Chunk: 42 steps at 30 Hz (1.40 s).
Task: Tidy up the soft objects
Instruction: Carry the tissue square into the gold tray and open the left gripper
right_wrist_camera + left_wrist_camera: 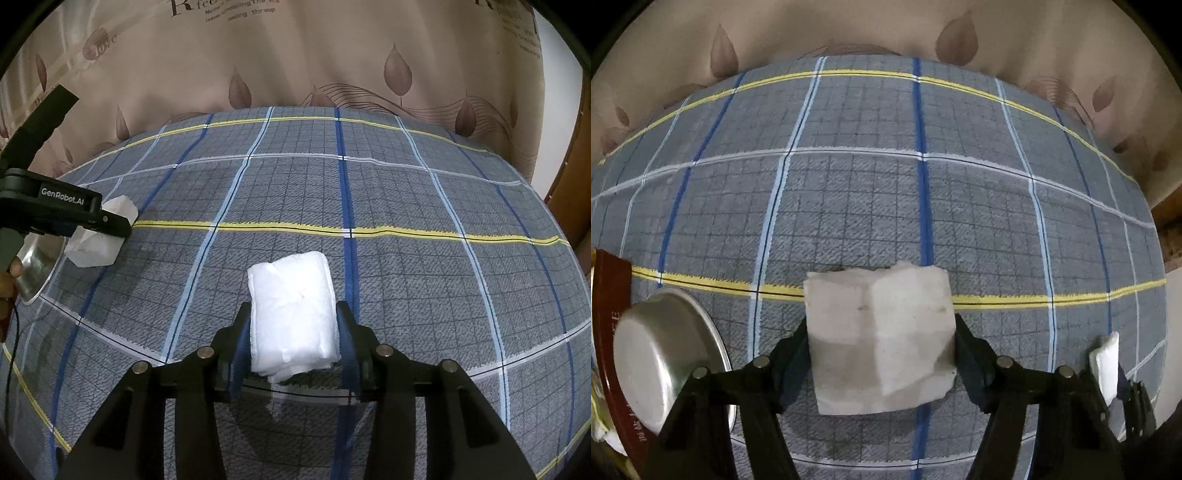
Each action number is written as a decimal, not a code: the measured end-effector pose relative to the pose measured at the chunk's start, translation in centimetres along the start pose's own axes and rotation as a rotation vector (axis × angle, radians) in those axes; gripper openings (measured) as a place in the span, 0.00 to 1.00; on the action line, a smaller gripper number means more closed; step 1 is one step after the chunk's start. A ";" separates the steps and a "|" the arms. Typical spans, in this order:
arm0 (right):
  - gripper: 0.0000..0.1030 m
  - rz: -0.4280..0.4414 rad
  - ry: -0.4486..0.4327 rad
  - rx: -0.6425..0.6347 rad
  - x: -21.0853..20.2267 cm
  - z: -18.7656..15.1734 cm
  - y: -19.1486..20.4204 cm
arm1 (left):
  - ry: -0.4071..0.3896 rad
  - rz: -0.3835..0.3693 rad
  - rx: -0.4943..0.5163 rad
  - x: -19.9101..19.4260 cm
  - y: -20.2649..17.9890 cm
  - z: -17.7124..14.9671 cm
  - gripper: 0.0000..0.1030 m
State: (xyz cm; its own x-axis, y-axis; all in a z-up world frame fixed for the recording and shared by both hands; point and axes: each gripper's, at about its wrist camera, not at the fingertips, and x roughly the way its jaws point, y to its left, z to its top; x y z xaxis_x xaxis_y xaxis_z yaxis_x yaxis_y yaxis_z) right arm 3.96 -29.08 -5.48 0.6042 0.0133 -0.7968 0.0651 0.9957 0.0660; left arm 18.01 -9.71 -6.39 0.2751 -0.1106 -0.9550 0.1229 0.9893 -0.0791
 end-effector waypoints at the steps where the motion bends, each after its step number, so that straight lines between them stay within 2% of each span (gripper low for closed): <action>1: 0.40 0.000 0.000 -0.001 0.0 0.0 0.0 | -0.005 -0.001 -0.002 -0.3 0.0 -0.1 0.68; 15: 0.41 -0.003 0.001 -0.009 0.1 -0.1 0.0 | -0.031 -0.024 0.006 -2.9 0.6 -1.4 0.67; 24: 0.42 -0.008 0.002 -0.018 0.1 -0.1 0.0 | -0.048 -0.051 0.036 -7.1 2.3 -4.6 0.67; 33: 0.42 -0.008 0.001 -0.025 0.1 -0.1 0.1 | -0.066 -0.064 0.034 -11.4 5.1 -6.8 0.67; 42: 0.42 -0.007 0.000 -0.025 0.1 -0.1 0.1 | -0.122 -0.010 -0.006 -16.7 10.3 -8.7 0.67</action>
State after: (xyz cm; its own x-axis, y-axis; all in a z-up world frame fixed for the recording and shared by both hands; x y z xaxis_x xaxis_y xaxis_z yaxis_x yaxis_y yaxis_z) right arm 3.95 -29.00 -5.62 0.6035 0.0063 -0.7974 0.0495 0.9977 0.0454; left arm 6.38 3.19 6.25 0.3882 -0.1311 -0.9122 0.1211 0.9885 -0.0905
